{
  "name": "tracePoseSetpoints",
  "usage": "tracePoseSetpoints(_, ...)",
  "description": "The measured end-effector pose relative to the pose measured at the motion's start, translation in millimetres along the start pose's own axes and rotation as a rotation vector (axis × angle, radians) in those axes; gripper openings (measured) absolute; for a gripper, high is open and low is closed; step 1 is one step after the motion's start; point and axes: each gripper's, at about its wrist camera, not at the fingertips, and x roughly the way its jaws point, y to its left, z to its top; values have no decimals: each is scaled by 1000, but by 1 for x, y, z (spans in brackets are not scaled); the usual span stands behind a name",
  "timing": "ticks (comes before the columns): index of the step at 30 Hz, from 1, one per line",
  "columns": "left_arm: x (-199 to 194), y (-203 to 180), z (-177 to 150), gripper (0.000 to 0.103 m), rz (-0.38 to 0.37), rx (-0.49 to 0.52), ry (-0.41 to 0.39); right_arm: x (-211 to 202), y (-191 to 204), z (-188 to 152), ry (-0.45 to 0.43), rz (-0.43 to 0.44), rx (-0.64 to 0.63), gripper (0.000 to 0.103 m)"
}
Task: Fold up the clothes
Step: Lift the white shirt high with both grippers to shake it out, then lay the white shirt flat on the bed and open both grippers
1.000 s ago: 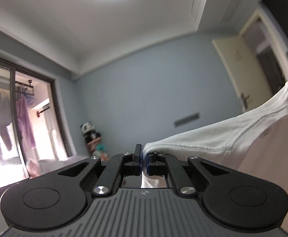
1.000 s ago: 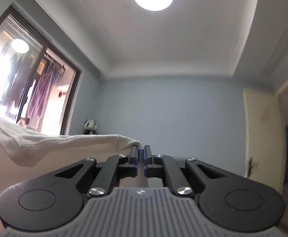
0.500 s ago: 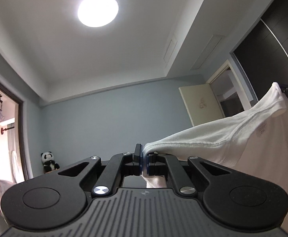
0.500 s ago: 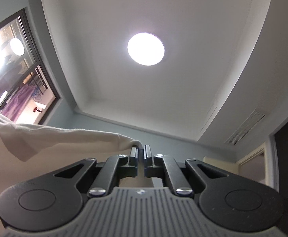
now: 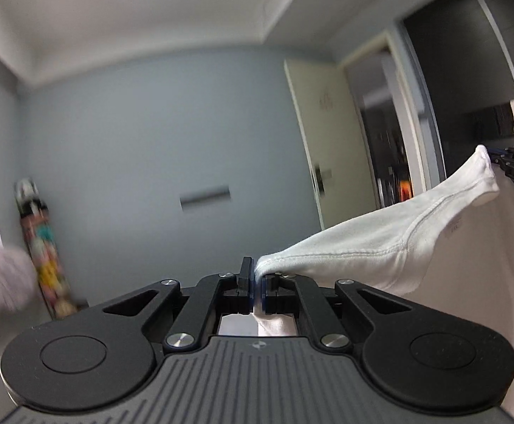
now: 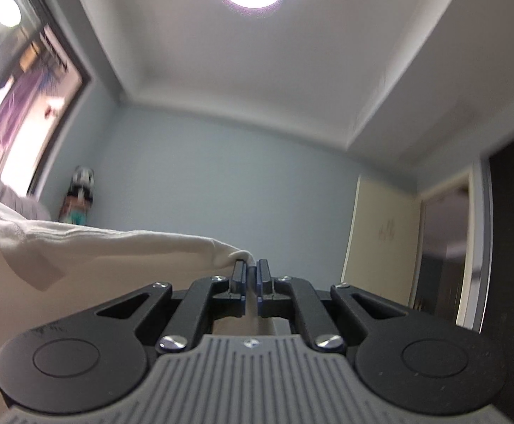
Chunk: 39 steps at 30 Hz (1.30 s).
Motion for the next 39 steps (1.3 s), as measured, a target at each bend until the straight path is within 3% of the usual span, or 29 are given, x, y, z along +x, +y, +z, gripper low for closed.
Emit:
tracePoseSetpoints(5,100,13,-50,2,-32,-61,178,76,17,-64,186,31,3,6)
tracePoseSetpoints(12,227,32,-91,2,-2,-122,321,203,50,-152,423,59,-19,6)
tracePoseSetpoints(17,295,36,-133,2,37,-133,437,292,73,-218,569,48,-23,6)
tracePoseSetpoints(18,292,34,-149,2,46,-145,468,306,75,-231,596,49,-20,6)
tracePoseSetpoints(23,339,25,-205,2,45,-165,612,345,97,-312,753,75,-19,6)
tracePoseSetpoints(27,365,19,-243,2,41,-181,676,364,103,-370,859,92,1,6)
tracePoseSetpoints(39,425,21,-315,9,60,-311,792,386,111,-479,1042,121,34,7)
